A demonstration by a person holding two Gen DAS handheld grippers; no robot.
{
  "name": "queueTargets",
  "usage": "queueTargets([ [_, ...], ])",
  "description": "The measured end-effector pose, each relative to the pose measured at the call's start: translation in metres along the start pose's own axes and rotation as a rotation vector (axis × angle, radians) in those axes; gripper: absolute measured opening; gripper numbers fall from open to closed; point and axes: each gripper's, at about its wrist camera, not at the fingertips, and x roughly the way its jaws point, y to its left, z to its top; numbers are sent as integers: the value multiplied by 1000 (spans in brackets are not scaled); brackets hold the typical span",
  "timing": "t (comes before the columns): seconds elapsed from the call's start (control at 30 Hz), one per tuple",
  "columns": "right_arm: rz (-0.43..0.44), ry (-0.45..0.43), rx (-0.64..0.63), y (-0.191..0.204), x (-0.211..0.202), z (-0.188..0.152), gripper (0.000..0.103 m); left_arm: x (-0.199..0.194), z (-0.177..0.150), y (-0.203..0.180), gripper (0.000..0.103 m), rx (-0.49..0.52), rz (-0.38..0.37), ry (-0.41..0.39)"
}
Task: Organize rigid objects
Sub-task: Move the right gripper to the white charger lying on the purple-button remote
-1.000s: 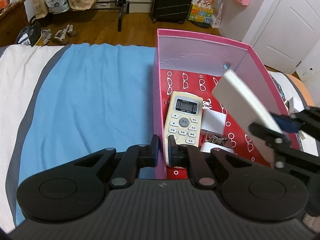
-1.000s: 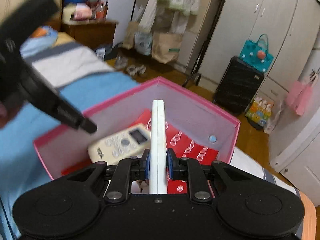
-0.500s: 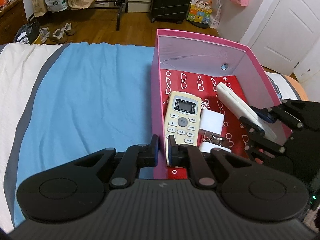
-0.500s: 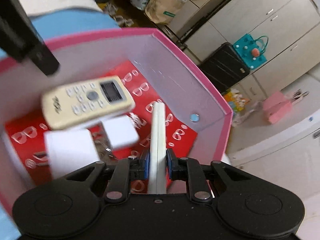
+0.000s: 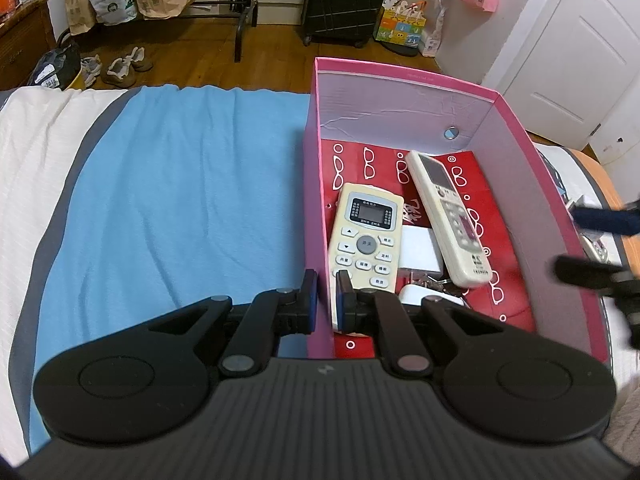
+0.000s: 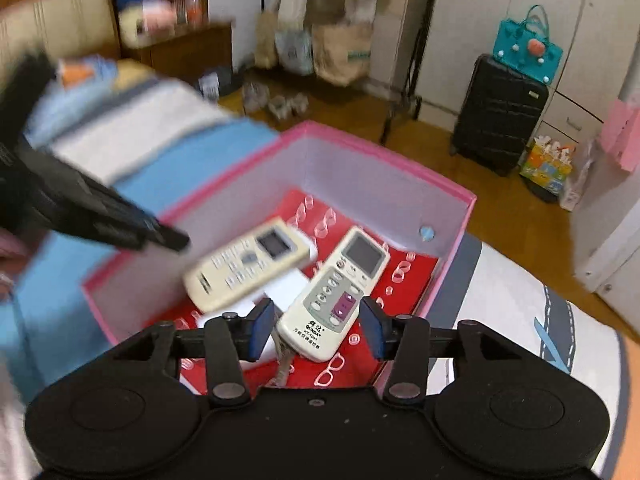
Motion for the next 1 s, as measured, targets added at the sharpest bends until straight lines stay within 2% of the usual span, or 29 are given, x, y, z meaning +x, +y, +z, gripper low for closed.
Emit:
queueTargets([
  [0.1, 17, -48, 9, -16, -19, -10, 62, 1, 0, -2, 8, 2, 6, 2],
  [0.27, -8, -109, 52, -56, -32, -30, 64, 0, 0, -4, 8, 7, 19, 3],
  [0.37, -64, -152, 107, -85, -41, -45, 75, -1, 1, -5, 8, 17, 26, 6],
  [0.47, -91, -154, 253, -126, -42, -66, 76, 0, 0, -9, 8, 43, 42, 10],
  [0.57, -85, -77, 484, -175, -29, -93, 76, -1, 0, -12, 8, 58, 53, 8],
  [0.7, -175, 8, 672, -216, -13, -115, 76, -1, 0, -12, 8, 54, 53, 8],
  [0.83, -224, 40, 662, -227, -5, -120, 76, -1, 0, -9, 8, 39, 44, 11],
  [0.9, -231, 95, 598, -223, 6, -117, 76, 0, 0, -8, 8, 35, 41, 13],
  [1.0, -312, 188, 453, -209, 29, -115, 76, 1, 0, -7, 8, 33, 39, 15],
])
